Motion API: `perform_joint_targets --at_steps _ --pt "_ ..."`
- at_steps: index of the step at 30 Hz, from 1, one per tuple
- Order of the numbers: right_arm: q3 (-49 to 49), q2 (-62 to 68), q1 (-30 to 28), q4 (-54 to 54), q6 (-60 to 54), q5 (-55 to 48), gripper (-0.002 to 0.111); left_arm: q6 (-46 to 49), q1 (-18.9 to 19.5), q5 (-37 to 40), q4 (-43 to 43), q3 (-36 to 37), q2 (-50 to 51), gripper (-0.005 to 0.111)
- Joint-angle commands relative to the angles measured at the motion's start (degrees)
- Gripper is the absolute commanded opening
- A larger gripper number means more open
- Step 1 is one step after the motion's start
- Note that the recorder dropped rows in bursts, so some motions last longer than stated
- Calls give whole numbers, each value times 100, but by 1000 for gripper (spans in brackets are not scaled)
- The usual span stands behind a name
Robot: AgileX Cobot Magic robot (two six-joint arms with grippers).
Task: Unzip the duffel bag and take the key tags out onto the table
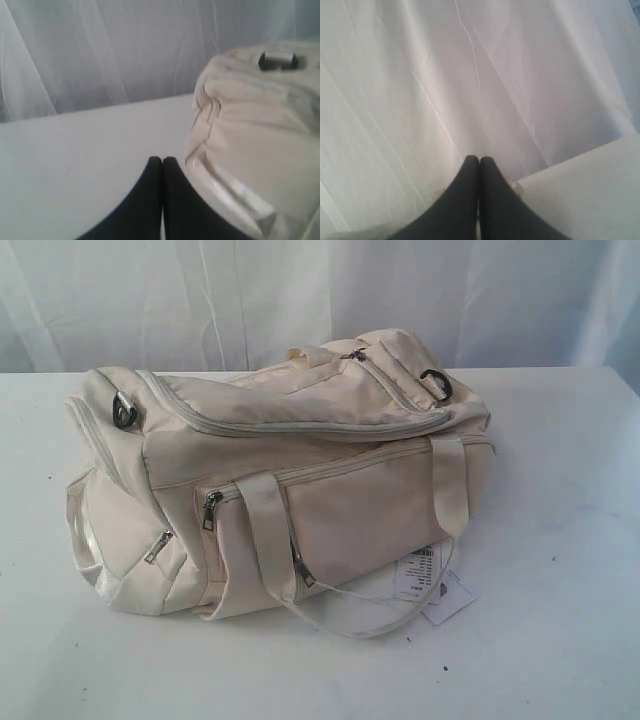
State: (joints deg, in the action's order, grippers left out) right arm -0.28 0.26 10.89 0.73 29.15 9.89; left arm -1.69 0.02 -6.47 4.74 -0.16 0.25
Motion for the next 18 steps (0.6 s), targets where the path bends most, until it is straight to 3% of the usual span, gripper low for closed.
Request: perform_joint_targets --at_steps 1,6,9,12,14,18 --pt "28 -26 8 -29 85 477 0 -1069 -14 -1754 22 16 -25 0" --pt "28 -26 8 -42 67 690 0 -2781 -14 -3633 68 16 -25 0" --pt "-165 -26 8 -42 40 293 0 -2891 -14 -4417 24 16 -25 0" --pt "-497 114 8 -42 -49 -235 0 -3008 -14 -4660 24 -69 -25 0" --pt "-786 430 8 -73 -57 -517 0 -3008 -14 -4266 24 -364 -25 0" --pt "-1465 1296 8 -360 -208 -989 0 -3086 -14 -1625 417 -1328 63 0"
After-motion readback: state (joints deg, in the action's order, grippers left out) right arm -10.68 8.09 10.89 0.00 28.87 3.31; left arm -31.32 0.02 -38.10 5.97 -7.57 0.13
